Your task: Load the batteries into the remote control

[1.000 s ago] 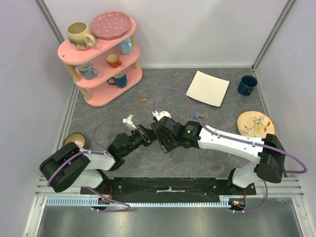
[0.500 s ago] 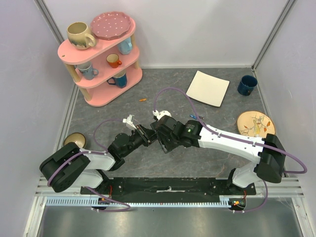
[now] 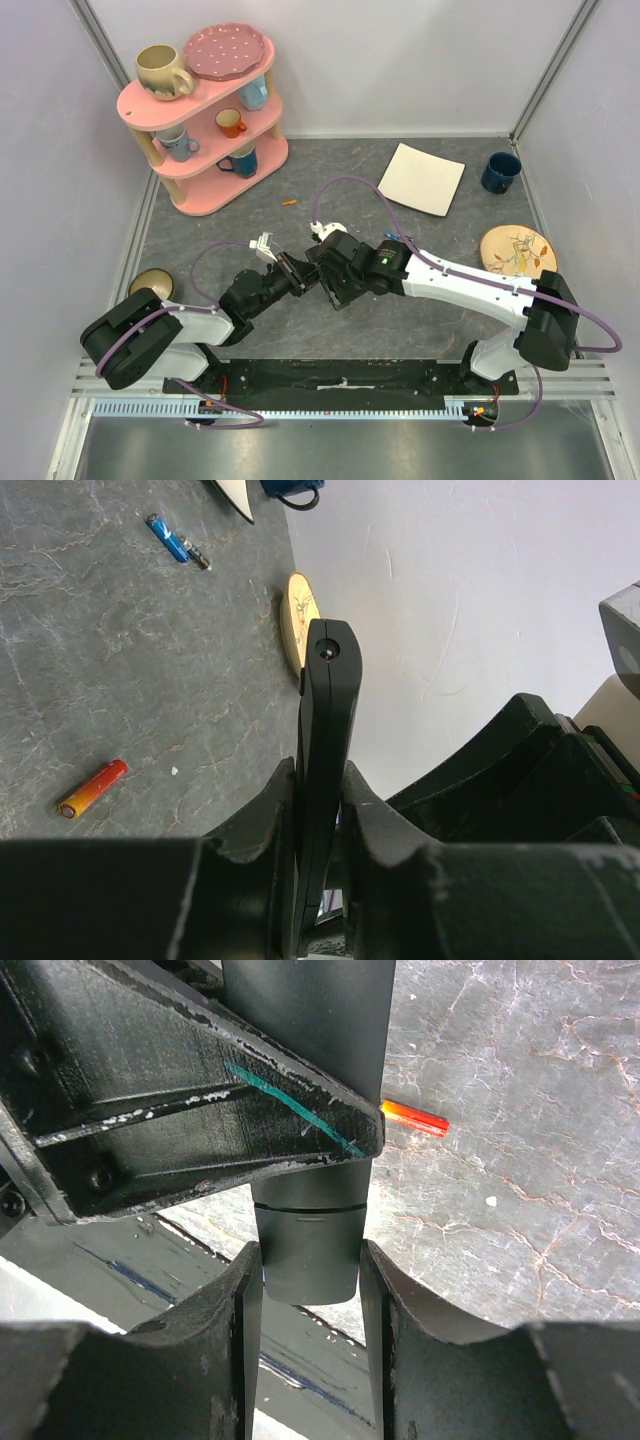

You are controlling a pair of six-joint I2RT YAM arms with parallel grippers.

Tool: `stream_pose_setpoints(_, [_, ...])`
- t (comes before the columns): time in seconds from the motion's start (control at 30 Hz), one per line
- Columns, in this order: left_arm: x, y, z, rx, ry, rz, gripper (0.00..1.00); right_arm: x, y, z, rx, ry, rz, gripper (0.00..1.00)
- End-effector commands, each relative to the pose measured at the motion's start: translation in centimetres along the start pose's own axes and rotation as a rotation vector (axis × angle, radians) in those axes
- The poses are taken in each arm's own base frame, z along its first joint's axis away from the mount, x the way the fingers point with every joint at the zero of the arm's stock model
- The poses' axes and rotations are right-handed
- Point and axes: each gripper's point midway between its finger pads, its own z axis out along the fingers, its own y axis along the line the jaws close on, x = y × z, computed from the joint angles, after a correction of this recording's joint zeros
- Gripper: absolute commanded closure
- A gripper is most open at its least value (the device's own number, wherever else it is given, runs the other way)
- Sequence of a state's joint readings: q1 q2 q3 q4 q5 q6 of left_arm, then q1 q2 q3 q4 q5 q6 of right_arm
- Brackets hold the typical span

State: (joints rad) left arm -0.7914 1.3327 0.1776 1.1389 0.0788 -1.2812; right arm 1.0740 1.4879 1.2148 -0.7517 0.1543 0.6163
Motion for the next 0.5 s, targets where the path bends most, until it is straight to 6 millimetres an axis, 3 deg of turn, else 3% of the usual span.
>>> stream_pose_setpoints(0.0, [2.3, -8.6, -0.9, 0.314, 0.127, -0.019, 0.98, -4.7, -2.1, 1.0, 0.096, -0.148, 0.045, 0.78])
stream_pose_setpoints(0.47, [2.9, -8.5, -1.0, 0.313, 0.136, -0.020, 0.98, -5.7, -2.5, 0.9, 0.106, -0.171, 0.059, 0.78])
